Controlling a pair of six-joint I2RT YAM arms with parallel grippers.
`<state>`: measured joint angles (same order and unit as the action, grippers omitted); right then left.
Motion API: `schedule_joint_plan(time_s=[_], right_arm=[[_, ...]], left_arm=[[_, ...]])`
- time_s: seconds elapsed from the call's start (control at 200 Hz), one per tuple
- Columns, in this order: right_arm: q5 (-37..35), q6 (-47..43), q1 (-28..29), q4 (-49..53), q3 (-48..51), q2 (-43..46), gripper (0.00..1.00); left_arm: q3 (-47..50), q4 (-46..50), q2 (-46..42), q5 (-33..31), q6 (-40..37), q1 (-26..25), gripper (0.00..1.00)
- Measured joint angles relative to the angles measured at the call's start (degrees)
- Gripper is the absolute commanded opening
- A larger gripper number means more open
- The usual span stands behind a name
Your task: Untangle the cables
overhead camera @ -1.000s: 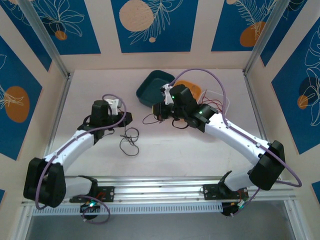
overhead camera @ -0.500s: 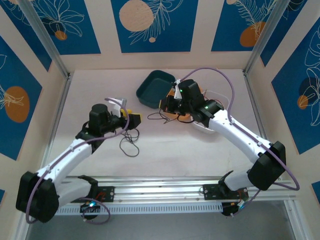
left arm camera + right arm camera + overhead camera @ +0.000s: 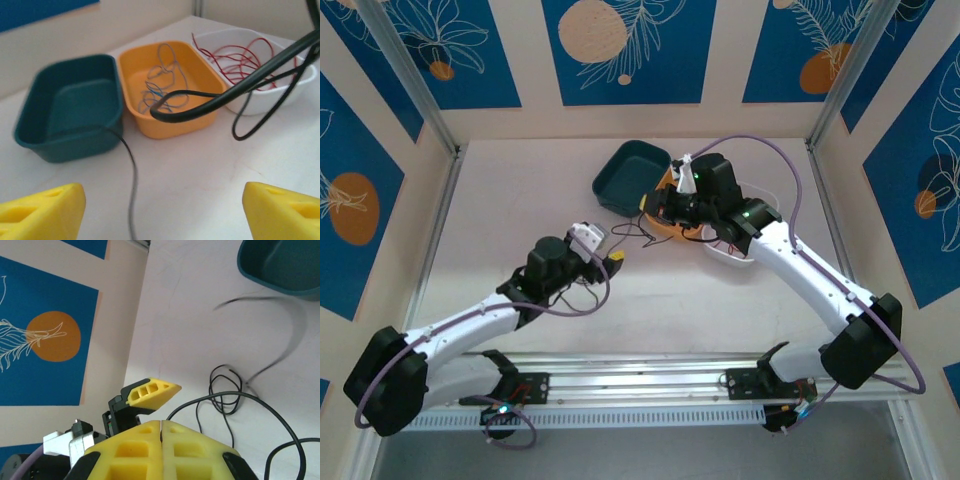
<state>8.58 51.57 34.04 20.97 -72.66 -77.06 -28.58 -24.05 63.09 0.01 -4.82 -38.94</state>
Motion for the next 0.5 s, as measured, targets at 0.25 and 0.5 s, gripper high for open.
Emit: schedule_joint_plan(time_s=[0.25, 0.5], right_arm=[[4.24, 2.10, 0.46, -1.95, 0.00, 0.00, 0.00], [7.78, 3.21, 1.49, -4.02, 0.00, 0.00, 0.00]], left_arm=[[1.33, -16.28, 2.29, -2.91, -1.09, 0.00, 0.83], [2.03, -27.41, 6.12, -4.17, 1.97, 0.00, 0.74]])
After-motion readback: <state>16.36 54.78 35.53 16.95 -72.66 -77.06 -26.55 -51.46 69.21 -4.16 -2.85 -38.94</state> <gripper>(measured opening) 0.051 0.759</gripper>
